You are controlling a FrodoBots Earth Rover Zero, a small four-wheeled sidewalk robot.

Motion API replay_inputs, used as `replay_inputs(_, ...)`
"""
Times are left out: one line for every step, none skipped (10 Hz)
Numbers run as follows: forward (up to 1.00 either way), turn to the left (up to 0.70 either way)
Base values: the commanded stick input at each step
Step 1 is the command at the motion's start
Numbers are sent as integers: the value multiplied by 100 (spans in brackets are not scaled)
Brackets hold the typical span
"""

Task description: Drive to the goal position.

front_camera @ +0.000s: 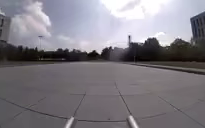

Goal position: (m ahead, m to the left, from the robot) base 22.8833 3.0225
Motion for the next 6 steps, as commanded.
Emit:
replay_inputs(70,5)
replay_inputs(70,5)
replay_inputs(70,5)
replay_inputs(70,5)
replay_inputs(70,5)
replay_inputs(70,5)
